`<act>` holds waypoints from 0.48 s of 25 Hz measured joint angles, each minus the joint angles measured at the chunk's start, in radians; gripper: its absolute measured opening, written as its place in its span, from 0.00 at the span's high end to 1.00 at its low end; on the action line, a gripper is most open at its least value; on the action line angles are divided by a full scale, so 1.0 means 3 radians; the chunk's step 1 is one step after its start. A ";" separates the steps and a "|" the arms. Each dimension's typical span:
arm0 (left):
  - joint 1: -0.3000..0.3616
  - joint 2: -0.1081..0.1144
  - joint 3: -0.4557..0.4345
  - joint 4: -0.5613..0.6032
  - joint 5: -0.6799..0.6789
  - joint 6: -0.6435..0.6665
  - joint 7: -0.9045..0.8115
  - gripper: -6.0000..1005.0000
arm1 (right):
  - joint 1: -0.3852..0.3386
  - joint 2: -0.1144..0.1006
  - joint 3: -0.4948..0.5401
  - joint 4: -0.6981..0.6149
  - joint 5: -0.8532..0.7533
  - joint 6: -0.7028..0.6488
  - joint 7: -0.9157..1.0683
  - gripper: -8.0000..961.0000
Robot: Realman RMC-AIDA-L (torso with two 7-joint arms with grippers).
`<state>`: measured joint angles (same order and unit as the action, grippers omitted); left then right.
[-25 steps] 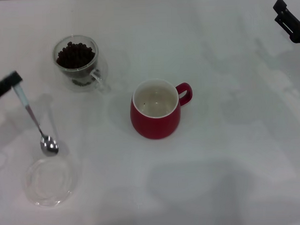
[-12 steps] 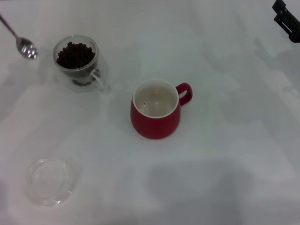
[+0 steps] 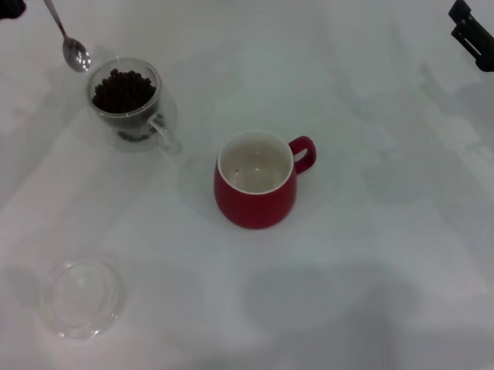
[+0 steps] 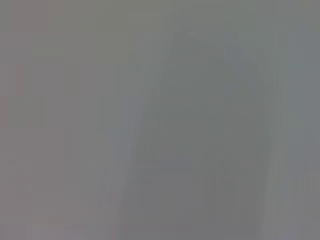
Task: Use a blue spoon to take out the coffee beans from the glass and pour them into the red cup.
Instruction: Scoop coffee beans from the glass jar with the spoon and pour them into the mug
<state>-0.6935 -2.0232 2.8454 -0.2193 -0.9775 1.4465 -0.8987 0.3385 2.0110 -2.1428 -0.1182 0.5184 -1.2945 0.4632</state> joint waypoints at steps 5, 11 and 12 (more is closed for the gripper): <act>-0.0019 -0.0017 0.0000 0.0129 0.0087 -0.0181 0.0135 0.86 | -0.0015 0.0000 0.0004 0.0002 0.0057 0.0000 0.0000 0.10; 0.0047 -0.0103 0.0001 0.0160 0.0106 -0.0254 0.0225 0.86 | -0.0030 -0.0002 0.0026 0.0000 0.0085 -0.0007 0.0000 0.10; 0.0056 -0.0110 0.0000 0.0160 0.0104 -0.0274 0.0228 0.86 | -0.0030 -0.0004 0.0042 0.0000 0.0086 -0.0006 0.0000 0.10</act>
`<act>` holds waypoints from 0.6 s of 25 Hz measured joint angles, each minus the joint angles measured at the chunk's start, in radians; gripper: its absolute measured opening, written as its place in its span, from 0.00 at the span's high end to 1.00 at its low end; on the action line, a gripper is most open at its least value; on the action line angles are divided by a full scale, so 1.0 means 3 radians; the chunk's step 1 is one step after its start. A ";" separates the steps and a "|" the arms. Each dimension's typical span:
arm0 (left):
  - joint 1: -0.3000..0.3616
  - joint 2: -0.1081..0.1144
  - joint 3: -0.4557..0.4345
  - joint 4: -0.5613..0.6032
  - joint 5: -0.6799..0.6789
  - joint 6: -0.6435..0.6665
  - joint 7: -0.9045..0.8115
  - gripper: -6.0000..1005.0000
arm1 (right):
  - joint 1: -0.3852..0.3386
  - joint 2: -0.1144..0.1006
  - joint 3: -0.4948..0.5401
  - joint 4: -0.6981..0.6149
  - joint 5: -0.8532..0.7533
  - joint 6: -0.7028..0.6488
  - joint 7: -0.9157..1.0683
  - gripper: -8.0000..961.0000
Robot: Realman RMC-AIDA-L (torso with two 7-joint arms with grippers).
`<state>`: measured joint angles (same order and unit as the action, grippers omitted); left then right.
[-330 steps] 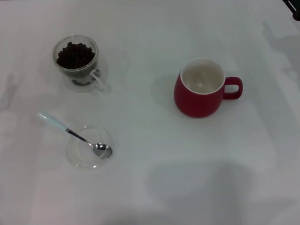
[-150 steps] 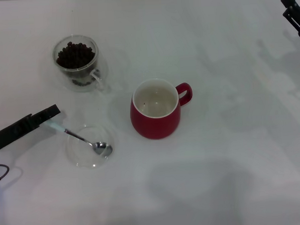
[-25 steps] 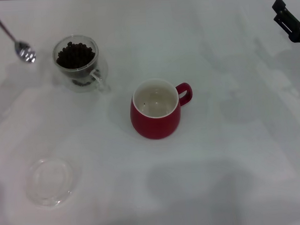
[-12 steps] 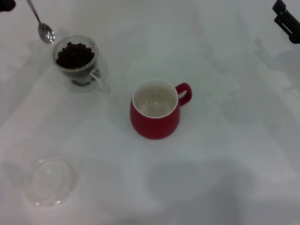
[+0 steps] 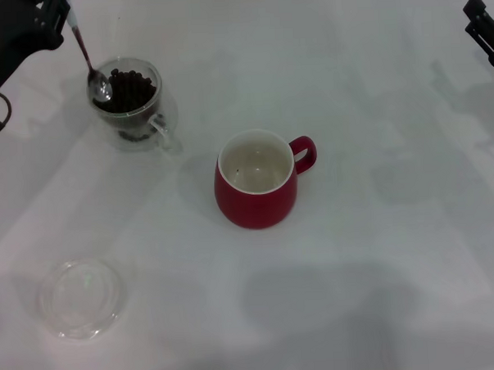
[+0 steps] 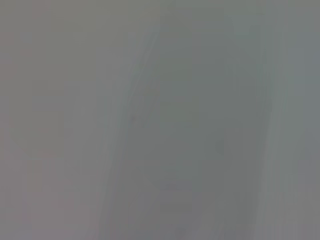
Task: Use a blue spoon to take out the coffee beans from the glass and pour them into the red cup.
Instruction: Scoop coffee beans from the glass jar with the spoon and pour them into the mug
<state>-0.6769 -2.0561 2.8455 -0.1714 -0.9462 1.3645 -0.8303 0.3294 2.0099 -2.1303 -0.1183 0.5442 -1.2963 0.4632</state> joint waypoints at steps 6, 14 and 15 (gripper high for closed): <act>0.0052 -0.0024 0.0000 0.0019 -0.0004 -0.0115 0.0140 0.86 | 0.0001 -0.0001 0.0020 0.0008 0.0001 0.0004 0.0000 0.10; 0.0099 -0.0038 -0.0002 0.0200 -0.0025 -0.0213 0.0380 0.86 | -0.0019 -0.0001 0.0004 0.0008 -0.0002 0.0003 0.0000 0.10; 0.0102 -0.0038 -0.0003 0.0222 -0.0037 -0.0234 0.0381 0.86 | -0.0026 -0.0001 0.0003 0.0005 -0.0003 0.0000 0.0000 0.10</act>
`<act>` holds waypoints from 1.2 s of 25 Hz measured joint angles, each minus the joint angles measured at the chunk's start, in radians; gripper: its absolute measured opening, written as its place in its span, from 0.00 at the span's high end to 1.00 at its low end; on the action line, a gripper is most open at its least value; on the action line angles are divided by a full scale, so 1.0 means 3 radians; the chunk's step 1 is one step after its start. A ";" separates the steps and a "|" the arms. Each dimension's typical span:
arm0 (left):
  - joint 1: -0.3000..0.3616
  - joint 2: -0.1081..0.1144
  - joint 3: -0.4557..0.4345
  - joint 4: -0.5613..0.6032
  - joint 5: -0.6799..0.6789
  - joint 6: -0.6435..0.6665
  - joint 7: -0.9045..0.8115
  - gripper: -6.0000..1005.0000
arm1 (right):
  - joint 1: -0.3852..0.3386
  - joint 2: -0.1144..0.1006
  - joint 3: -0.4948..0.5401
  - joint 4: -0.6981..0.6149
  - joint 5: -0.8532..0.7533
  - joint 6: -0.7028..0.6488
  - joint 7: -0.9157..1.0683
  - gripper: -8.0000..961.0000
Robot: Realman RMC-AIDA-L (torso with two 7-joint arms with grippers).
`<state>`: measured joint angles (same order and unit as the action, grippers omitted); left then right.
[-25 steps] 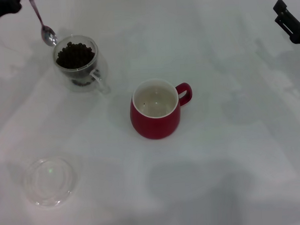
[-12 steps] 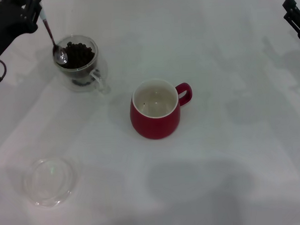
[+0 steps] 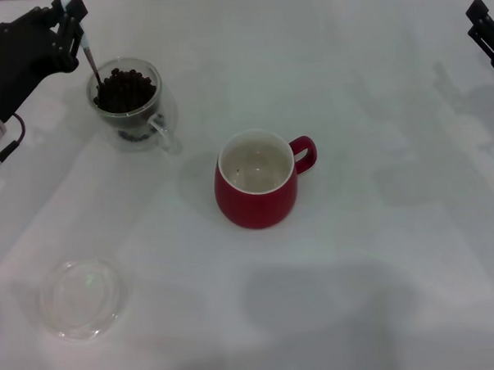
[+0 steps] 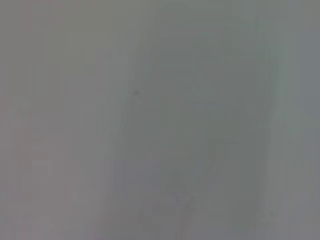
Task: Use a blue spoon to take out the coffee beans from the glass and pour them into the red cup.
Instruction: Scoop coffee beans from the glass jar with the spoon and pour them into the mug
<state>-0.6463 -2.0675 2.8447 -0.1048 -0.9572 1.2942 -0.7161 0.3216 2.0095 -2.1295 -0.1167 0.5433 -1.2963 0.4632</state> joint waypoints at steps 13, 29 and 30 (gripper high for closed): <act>0.0093 -0.0001 -0.0003 0.0164 -0.0419 -0.0284 -0.0519 0.86 | -0.0029 0.0002 -0.0006 -0.0005 -0.0001 -0.0025 0.0000 0.10; 0.0111 0.0014 -0.0002 0.0140 -0.0345 -0.0562 -0.1810 0.86 | -0.0065 0.0005 0.0017 -0.0004 0.0004 -0.0019 0.0003 0.10; 0.0113 0.0009 -0.0002 0.0147 -0.0351 -0.0564 -0.1812 0.86 | -0.0065 0.0005 0.0017 -0.0004 0.0005 -0.0019 0.0003 0.10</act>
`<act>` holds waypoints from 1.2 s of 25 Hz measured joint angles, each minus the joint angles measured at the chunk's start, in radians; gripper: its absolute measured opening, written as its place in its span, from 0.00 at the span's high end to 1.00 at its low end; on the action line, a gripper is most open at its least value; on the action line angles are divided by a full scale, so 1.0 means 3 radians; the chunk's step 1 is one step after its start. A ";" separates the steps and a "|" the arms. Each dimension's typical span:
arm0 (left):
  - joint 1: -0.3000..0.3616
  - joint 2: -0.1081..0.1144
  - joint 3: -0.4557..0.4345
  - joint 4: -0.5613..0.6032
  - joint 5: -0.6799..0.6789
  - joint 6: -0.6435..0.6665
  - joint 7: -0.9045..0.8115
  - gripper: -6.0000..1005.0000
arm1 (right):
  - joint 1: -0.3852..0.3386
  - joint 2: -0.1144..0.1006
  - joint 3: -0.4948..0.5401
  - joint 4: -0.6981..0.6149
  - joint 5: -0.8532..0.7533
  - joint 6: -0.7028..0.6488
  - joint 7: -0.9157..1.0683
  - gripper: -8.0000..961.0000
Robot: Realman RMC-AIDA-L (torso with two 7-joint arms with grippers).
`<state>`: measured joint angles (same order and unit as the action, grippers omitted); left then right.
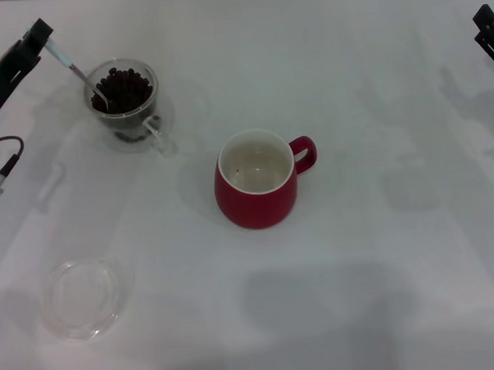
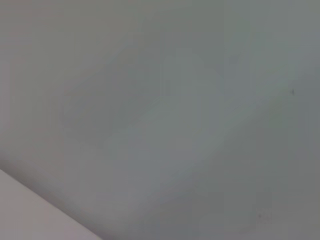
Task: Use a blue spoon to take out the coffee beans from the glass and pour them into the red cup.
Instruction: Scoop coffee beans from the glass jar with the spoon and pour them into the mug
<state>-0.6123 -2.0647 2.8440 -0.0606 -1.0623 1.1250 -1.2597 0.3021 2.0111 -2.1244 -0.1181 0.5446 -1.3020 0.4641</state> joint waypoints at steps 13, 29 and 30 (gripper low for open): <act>0.0054 0.0023 0.0000 -0.0020 -0.0246 0.0001 -0.0586 0.86 | 0.0013 0.0000 0.0030 0.0000 0.0000 0.0018 0.0002 0.10; 0.0094 0.0082 0.0000 -0.0033 -0.0259 0.0296 -0.1060 0.86 | 0.0026 -0.0004 0.0091 0.0031 0.0000 0.0025 -0.0018 0.10; 0.0094 0.0080 0.0001 -0.0033 -0.0249 0.0341 -0.1089 0.86 | 0.0026 -0.0004 0.0104 0.0031 0.0000 0.0025 -0.0022 0.10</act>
<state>-0.5842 -2.0408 2.8443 -0.0706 -1.1371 1.2274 -1.5863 0.3098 2.0099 -2.0933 -0.1088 0.5445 -1.2945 0.4576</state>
